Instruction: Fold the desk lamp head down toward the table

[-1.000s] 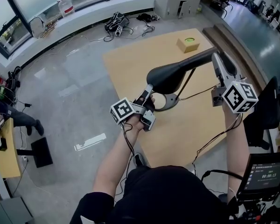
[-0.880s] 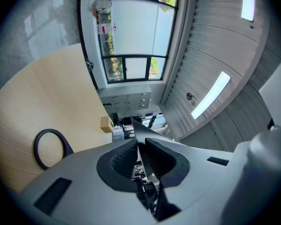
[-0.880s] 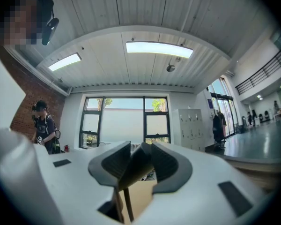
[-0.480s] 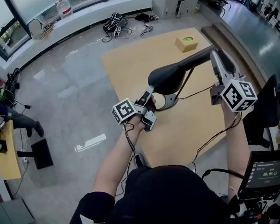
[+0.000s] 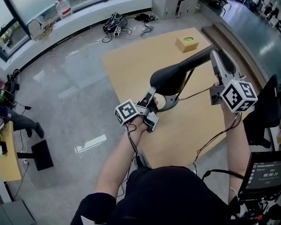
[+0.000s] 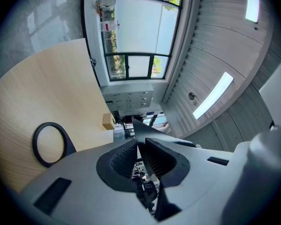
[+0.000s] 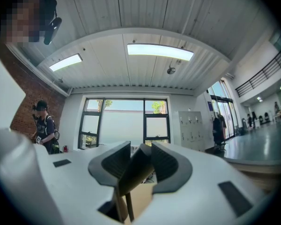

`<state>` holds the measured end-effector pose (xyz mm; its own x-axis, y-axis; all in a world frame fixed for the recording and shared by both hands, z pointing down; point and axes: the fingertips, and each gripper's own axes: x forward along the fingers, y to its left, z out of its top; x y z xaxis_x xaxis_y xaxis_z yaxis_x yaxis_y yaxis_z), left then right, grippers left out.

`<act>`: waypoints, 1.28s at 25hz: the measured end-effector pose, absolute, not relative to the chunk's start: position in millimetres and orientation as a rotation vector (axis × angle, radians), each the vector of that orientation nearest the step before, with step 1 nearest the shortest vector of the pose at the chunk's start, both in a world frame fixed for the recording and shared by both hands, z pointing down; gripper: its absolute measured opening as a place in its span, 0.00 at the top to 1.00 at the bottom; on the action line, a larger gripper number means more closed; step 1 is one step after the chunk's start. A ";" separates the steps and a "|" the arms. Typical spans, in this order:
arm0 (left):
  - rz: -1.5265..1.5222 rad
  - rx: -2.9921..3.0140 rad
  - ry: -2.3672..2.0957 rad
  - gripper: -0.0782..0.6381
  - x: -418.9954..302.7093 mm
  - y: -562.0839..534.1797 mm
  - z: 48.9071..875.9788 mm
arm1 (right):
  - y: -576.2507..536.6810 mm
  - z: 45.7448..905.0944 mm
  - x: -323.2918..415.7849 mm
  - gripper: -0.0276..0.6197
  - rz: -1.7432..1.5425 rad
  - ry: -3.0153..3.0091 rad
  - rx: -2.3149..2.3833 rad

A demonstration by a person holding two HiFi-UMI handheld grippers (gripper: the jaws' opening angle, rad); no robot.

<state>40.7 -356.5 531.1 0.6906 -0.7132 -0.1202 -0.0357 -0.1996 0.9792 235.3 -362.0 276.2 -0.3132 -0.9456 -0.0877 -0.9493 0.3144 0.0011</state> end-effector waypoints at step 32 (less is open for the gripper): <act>-0.257 2.048 -0.824 0.82 14.1 -210.2 511.0 | -231.4 412.6 215.7 0.95 -0.660 2.489 -1.509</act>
<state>14.1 -210.2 511.0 0.7579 -0.6405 0.1237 -0.4568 -0.3858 0.8015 215.7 -231.4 412.6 -0.4795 -0.8727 0.0922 -0.8038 0.3946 -0.4452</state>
